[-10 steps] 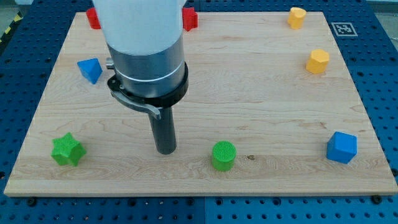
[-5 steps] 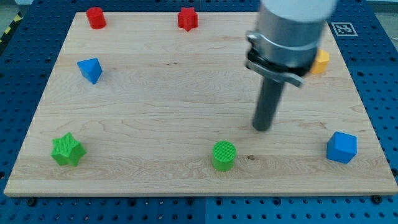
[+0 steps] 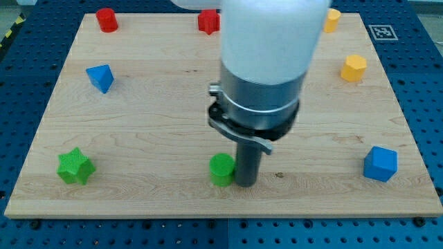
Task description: Push the green circle towards the bottom left
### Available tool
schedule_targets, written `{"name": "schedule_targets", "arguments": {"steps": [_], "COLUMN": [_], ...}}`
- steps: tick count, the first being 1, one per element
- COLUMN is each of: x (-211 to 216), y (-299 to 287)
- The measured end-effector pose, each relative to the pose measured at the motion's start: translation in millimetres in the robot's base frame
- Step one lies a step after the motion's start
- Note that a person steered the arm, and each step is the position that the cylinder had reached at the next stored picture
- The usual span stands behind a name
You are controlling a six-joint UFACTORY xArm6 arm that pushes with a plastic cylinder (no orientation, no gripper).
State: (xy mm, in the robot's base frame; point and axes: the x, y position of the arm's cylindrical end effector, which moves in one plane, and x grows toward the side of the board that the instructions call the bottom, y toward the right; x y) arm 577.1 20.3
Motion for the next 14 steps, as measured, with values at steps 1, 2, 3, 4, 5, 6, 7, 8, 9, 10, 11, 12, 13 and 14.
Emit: {"name": "schedule_targets", "arguments": {"steps": [1,2,3,4,5,6,7,8,9,10,11,12,13,14], "x": [-2.9,-26.6,-22.8,-19.2,-19.1,-19.1,-19.1,3.9,24.0,24.5,23.7,14.7,9.7,9.6], "y": [6.2,11.2,10.6,2.4,-23.3,-52.0,-70.5,-34.9,-20.9,-24.5,-55.5,-87.3,-101.7,-91.9]}}
